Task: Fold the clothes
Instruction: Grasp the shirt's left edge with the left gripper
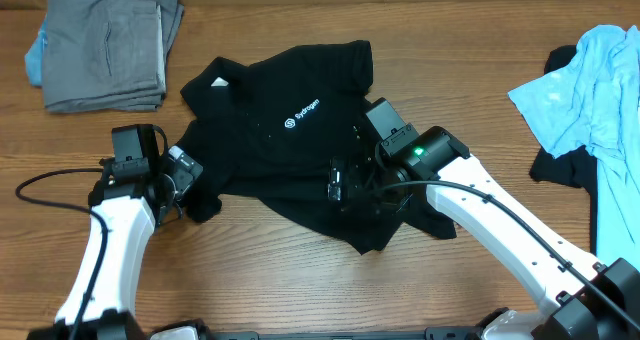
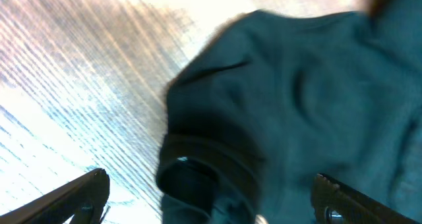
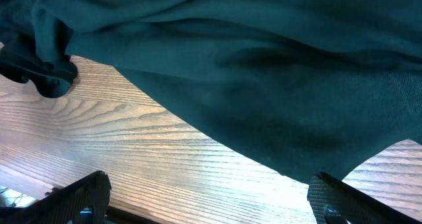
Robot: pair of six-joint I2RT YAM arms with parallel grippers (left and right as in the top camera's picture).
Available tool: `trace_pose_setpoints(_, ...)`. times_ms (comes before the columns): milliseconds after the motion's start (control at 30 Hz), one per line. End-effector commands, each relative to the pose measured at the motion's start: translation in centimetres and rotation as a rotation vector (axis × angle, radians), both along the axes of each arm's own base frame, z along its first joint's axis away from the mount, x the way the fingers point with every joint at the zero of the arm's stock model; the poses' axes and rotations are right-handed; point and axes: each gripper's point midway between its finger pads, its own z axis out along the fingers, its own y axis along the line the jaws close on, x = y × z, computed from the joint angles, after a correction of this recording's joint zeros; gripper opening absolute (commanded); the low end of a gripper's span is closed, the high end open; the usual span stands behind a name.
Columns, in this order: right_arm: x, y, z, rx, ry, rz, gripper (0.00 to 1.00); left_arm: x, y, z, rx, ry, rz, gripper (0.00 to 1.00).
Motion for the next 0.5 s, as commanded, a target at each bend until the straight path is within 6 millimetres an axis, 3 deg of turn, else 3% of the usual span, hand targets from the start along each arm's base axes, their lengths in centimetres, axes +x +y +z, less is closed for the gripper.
trace_pose_setpoints(0,0.0,0.0,0.0,-0.007,-0.006,0.001,1.0,0.5,0.6,-0.8,0.003,0.021,0.04,1.0)
trace_pose_setpoints(267,0.0,0.0,0.0,-0.007,-0.006,0.001,1.0,0.5,0.2,-3.6,-0.033,0.09,0.032,1.0)
trace_pose_setpoints(333,-0.1,-0.1,0.0,-0.008,-0.005,0.001,1.0,0.6,0.2,-3.9,-0.034,0.096,0.031,0.96)
trace_pose_setpoints(467,-0.3,-0.2,0.0,-0.014,0.004,0.001,1.0,0.6,0.2,-4.0,-0.033,0.098,0.028,0.73)
